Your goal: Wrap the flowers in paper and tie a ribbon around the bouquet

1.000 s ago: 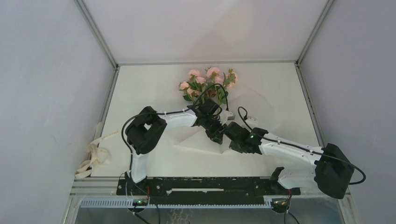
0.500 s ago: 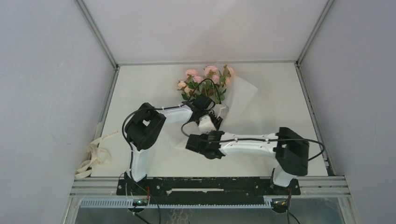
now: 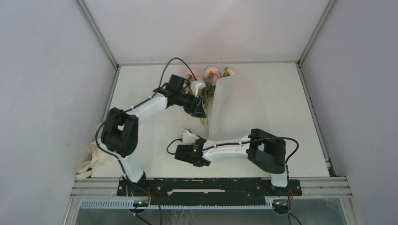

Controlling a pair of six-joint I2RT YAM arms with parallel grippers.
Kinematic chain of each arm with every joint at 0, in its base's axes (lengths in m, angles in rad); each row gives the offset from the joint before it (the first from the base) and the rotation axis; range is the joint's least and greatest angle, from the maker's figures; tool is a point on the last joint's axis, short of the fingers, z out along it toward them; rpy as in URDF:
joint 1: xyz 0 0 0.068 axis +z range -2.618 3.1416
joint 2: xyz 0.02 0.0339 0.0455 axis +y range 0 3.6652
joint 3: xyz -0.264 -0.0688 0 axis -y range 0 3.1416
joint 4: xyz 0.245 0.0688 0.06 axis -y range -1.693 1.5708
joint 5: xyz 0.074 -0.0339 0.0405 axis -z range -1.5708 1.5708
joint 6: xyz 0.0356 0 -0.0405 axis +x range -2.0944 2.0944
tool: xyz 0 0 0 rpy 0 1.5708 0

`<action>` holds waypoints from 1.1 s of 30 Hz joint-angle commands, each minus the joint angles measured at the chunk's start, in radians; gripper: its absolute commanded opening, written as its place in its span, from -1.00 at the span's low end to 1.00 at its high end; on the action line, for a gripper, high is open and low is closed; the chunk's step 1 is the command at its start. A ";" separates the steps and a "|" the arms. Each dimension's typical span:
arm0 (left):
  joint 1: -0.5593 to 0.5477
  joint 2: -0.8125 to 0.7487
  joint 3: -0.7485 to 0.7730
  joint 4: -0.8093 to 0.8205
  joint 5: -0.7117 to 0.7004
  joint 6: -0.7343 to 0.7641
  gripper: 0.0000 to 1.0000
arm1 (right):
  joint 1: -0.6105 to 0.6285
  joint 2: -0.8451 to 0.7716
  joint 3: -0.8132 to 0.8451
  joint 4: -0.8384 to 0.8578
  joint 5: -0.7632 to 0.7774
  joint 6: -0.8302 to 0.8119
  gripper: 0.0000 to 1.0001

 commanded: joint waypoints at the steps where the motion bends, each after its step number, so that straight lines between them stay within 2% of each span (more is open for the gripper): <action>1: 0.092 -0.158 -0.009 0.007 0.046 -0.014 0.26 | 0.009 0.044 0.051 0.033 0.001 -0.093 -1.00; 3: 0.142 -0.209 -0.021 0.024 0.091 -0.059 0.36 | 0.009 0.056 0.058 0.034 0.006 -0.105 -1.00; 4: 0.160 -0.235 -0.035 0.041 0.116 -0.088 0.52 | 0.008 0.062 0.058 0.037 0.010 -0.108 -1.00; 6: 0.168 -0.308 -0.078 0.084 0.133 -0.139 0.96 | 0.006 0.066 0.059 0.044 0.015 -0.120 -1.00; 7: 0.160 -0.361 -0.109 0.117 0.119 -0.160 0.99 | 0.006 0.069 0.061 0.045 0.021 -0.121 -1.00; 10: 0.101 -0.428 -0.164 0.157 0.041 -0.175 1.00 | 0.007 0.076 0.072 0.043 0.030 -0.128 -1.00; 13: 0.034 -0.383 -0.123 0.082 -0.052 -0.174 0.99 | 0.008 0.079 0.078 0.049 0.035 -0.134 -1.00; 22: -0.168 -0.304 -0.064 0.088 -0.274 -0.112 1.00 | 0.014 0.088 0.078 0.053 0.057 -0.147 -1.00; 29: -0.232 -0.218 -0.006 0.098 -0.334 -0.081 0.99 | 0.019 0.094 0.078 0.053 0.058 -0.150 -1.00; 33: -0.257 -0.169 0.034 0.108 -0.434 -0.040 1.00 | 0.021 0.097 0.078 0.059 0.055 -0.153 -1.00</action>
